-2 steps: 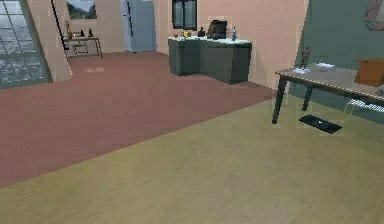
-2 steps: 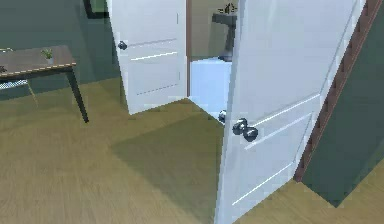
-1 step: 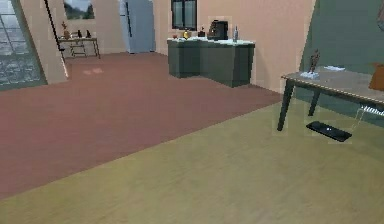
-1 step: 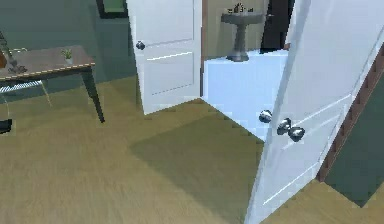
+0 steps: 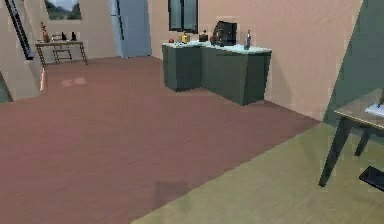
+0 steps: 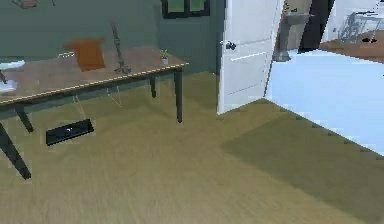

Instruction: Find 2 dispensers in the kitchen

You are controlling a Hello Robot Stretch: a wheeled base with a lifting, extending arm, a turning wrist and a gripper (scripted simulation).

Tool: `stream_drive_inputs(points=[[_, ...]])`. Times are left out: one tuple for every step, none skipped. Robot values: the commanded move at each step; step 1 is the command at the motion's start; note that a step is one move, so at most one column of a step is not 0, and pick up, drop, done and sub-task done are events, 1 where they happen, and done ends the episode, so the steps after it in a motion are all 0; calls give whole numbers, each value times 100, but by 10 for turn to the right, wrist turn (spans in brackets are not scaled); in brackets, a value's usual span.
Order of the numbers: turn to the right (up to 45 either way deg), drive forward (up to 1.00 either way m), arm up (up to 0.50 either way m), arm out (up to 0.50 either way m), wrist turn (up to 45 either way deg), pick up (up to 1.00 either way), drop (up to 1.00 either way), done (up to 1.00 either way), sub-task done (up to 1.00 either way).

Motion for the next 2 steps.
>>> stream_drive_inputs(points=[[0, 100, 0, 0, 0, 0, 0, 0, 0], [0, 100, 0, 0, 0, 0, 0, 0, 0]])
